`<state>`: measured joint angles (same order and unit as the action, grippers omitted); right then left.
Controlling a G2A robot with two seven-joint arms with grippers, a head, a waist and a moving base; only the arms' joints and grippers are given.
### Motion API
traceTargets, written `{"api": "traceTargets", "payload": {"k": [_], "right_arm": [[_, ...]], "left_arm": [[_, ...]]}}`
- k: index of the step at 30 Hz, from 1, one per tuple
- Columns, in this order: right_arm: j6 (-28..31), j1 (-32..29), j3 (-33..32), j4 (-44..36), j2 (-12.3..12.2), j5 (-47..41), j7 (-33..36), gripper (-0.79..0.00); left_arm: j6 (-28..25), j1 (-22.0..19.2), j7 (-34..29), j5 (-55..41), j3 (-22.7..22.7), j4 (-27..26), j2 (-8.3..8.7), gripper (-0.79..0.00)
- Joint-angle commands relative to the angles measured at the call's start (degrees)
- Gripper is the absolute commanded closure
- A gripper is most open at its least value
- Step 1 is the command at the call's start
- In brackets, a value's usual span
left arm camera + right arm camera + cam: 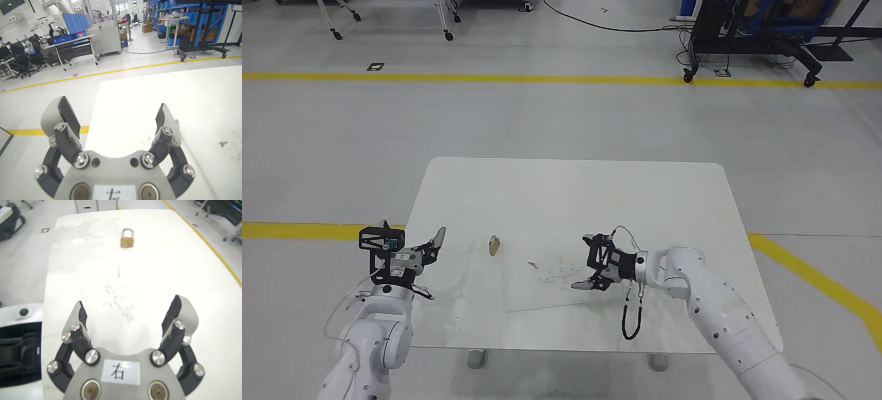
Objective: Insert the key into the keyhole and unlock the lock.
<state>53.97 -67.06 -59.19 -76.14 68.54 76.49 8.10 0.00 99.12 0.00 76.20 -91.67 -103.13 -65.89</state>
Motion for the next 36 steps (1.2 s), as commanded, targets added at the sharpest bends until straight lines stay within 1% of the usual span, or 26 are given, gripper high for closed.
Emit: {"api": "traceTargets", "payload": {"k": [1, 5, 8, 14, 17, 20, 22, 24, 28, 31, 33, 36], "right_arm": [[3.6, 3.0, 2.5, 3.3, 0.5, 0.6, -1.8, -0.785], [4.0, 7.0, 6.8, 7.3, 1.1, 1.5, -6.7, -0.785], [3.8, 9.6, 8.8, 8.1, 1.3, 5.5, -9.4, -0.785], [-2.7, 14.5, 14.0, 13.9, 3.6, 9.6, -15.9, -0.785], [-4.4, 17.1, 16.7, 18.0, 5.1, 10.5, -18.6, -0.779], [-6.0, 19.6, 19.2, 22.8, 6.9, 9.7, -19.6, -0.656], [-6.5, 21.1, 20.8, 25.5, 8.1, 9.0, -19.9, -0.634], [-6.9, 22.3, 22.2, 28.0, 9.3, 8.3, -20.1, -0.579], [-6.7, 23.9, 25.2, 31.4, 11.5, 8.5, -20.5, -0.517], [-6.9, 24.6, 26.9, 33.8, 12.9, 8.3, -20.8, -0.502], [-7.1, 25.0, 27.7, 35.4, 13.8, 8.2, -21.3, -0.431], [-7.5, 25.8, 28.7, 37.7, 15.0, 8.1, -22.1, -0.379]], "left_arm": [[0.0, 0.0, 0.0, 0.0, 0.0, 0.0, 0.00, -0.785], [0.0, 0.0, 0.0, 0.0, 0.0, 0.0, 0.00, -0.785], [0.0, 0.0, 0.0, 0.0, 0.0, 0.0, 0.00, -0.785], [0.0, 0.0, 0.0, 0.0, 0.0, 0.0, 0.00, -0.785], [0.0, 0.0, 0.0, 0.0, 0.0, 0.0, 0.00, -0.785], [0.0, 0.0, 0.0, 0.0, 0.0, 0.0, 0.00, -0.785], [0.0, 0.0, 0.0, 0.0, 0.0, 0.0, 0.00, -0.785], [0.0, 0.0, 0.0, 0.0, 0.0, 0.0, 0.00, -0.785], [0.0, 0.0, 0.0, 0.0, 0.0, 0.0, 0.00, -0.785], [0.0, 0.0, 0.0, 0.0, 0.0, 0.0, 0.00, -0.785], [0.0, 0.0, 0.0, 0.0, 0.0, 0.0, 0.00, -0.785], [0.0, 0.0, 0.0, 0.0, 0.0, 0.0, 0.00, -0.785]]}}
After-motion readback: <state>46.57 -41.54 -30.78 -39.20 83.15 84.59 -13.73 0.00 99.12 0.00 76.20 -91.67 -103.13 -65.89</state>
